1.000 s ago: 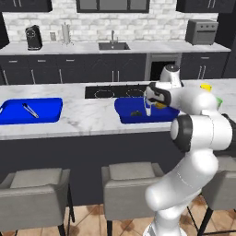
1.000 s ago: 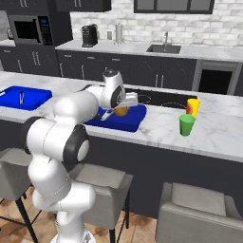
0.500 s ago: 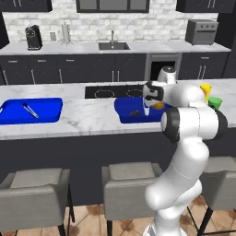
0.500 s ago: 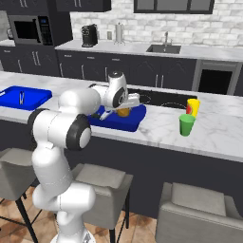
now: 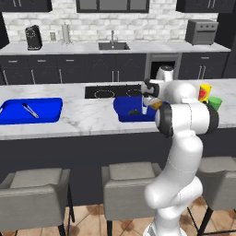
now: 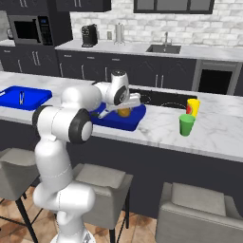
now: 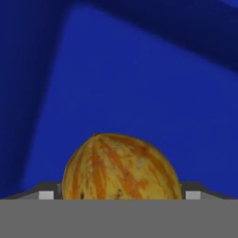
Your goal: Gather the squashs from the fridge and place them on a tray on the dining counter. Then gather the chicken drumstick and steak from the fridge and place them on the other tray.
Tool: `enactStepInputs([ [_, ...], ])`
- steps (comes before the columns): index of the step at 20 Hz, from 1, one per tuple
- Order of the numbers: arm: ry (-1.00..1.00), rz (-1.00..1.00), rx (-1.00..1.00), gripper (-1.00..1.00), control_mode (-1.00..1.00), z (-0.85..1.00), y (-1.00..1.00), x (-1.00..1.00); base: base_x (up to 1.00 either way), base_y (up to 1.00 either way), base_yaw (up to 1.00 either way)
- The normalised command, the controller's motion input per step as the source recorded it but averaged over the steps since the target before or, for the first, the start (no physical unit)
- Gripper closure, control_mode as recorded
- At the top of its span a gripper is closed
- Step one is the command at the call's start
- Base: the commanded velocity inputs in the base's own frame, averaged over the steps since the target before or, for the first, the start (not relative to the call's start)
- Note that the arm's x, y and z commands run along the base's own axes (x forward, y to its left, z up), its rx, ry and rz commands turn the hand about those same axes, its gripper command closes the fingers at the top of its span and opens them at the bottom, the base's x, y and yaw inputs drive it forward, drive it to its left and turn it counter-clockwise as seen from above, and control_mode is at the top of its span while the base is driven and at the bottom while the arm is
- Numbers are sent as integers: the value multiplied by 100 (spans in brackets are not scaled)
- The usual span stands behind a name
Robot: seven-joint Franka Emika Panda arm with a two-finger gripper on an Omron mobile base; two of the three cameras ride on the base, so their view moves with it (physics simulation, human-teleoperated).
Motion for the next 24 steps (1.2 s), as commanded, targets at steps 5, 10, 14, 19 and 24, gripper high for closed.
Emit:
enactStepInputs([
  [5,1,3,0,-100,-100,-1,0,2,0,0,0],
  [10,0,0,0,-100,-100,14,0,-10,0,0,0],
  [14,0,0,0,-100,-100,29,-1,-20,0,0,0],
  [19,0,0,0,-100,-100,43,-7,-46,0,0,0],
  [24,0,0,0,-100,-100,35,-1,-76,0,0,0],
])
